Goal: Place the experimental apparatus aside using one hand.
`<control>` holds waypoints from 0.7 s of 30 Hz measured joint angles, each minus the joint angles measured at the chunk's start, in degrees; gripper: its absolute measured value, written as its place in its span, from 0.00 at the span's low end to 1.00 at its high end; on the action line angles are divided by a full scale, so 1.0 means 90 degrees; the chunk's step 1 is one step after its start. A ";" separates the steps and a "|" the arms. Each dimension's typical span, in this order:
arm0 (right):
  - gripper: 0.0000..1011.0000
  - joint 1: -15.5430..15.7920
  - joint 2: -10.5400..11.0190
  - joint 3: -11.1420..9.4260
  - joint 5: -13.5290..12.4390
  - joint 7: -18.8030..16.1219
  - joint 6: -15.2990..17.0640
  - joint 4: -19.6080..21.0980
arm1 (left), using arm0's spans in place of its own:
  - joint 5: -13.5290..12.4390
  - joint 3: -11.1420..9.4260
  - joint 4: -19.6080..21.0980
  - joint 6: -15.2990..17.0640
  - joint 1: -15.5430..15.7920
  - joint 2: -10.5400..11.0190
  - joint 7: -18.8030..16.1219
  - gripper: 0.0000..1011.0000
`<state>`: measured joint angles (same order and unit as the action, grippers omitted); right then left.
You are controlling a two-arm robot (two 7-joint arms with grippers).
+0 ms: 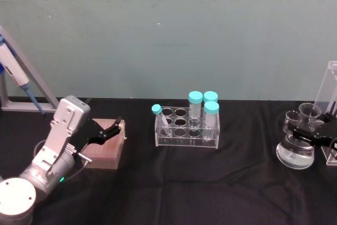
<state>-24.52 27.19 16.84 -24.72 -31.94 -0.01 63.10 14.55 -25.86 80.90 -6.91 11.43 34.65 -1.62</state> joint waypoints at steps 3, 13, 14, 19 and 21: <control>0.93 0.0000 0.0000 0.0000 0.0000 0.0002 -0.0002 0.0000 | 0.0000 0.0000 0.0000 0.0000 0.0000 0.0000 0.0000 0.99; 0.99 0.0036 0.0014 0.0000 0.0022 0.0056 0.0003 0.0070 | 0.0000 0.0000 0.0000 0.0000 0.0000 0.0000 0.0000 0.99; 0.99 0.0078 0.0033 -0.0003 0.0037 0.0103 0.0014 0.0146 | 0.0000 0.0000 0.0000 0.0000 0.0000 0.0000 0.0000 0.99; 0.99 0.0269 0.0121 -0.0049 0.0099 0.0275 0.0074 0.0454 | 0.0001 0.0000 0.0000 0.0000 0.0000 0.0000 0.0000 0.99; 0.99 0.0334 0.0149 -0.0069 0.0119 0.0324 0.0101 0.0551 | 0.0000 0.0000 0.0000 0.0000 0.0000 0.0000 0.0000 0.99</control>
<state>-21.51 28.53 16.22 -23.65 -29.02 0.90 68.06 14.55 -25.86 80.90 -6.91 11.43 34.64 -1.62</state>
